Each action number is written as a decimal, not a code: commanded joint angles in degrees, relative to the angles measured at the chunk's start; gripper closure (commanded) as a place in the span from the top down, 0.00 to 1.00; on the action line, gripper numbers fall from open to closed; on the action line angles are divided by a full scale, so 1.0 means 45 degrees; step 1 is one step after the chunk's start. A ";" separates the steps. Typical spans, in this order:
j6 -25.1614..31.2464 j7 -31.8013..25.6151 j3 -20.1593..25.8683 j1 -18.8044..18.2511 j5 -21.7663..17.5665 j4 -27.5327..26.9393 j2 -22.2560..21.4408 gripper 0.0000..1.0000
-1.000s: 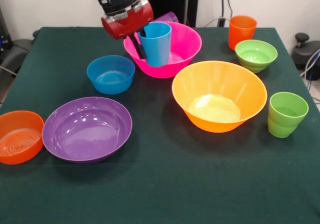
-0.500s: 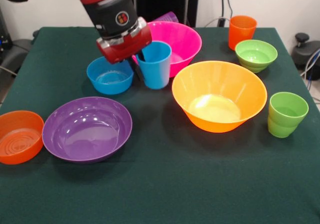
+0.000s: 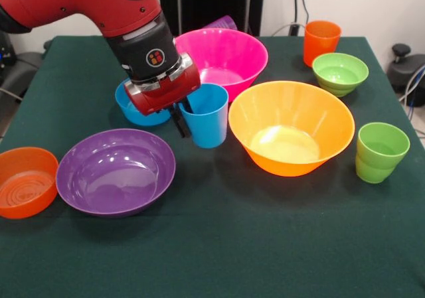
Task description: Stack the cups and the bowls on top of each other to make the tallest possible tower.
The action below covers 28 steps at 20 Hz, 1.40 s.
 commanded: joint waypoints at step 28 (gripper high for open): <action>0.1418 0.0511 -0.1002 0.0164 -0.0786 0.0992 -0.1232 0.00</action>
